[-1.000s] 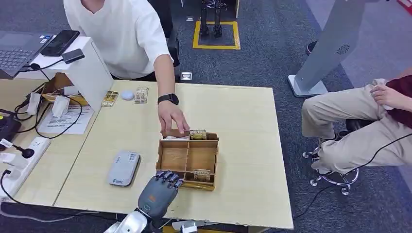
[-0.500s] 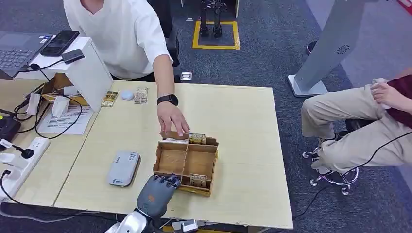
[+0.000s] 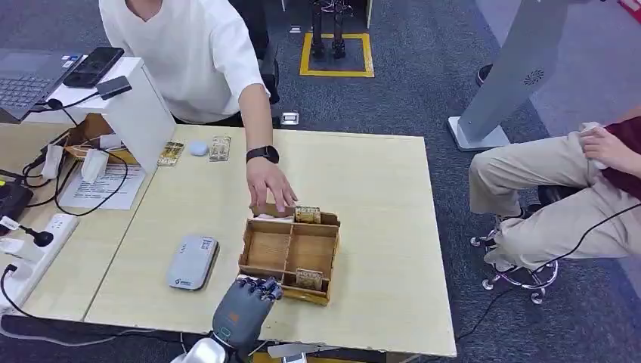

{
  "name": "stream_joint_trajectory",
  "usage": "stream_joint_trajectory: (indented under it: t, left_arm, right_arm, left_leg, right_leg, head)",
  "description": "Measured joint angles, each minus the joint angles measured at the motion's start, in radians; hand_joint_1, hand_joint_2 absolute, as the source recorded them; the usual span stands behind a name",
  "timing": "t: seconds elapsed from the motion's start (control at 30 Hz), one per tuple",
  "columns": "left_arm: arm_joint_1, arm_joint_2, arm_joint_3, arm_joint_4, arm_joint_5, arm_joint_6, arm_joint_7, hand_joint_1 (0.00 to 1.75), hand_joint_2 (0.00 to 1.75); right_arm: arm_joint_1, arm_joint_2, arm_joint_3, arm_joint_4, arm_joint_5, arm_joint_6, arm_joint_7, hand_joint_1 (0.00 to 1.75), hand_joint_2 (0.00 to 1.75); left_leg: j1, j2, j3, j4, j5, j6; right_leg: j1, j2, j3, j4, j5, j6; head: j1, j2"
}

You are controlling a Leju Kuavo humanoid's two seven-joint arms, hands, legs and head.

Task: Pass the card to the sensor for recognition and then transmit it.

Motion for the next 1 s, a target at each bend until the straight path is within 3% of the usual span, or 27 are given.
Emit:
stream_joint_trajectory:
  t: [1.0]
  left_arm:
    - [0.013,-0.010,0.000,0.000,0.001,0.038,-0.046,1.75,1.75]
  right_arm:
    - [-0.001,-0.002,0.000,-0.014,0.010,0.000,-0.009,0.00,1.75]
  left_leg:
    - [0.000,0.000,0.000,0.000,0.000,0.000]
  right_leg:
    - [0.000,0.000,0.000,0.000,0.000,0.000]
  head:
    - [0.000,0.000]
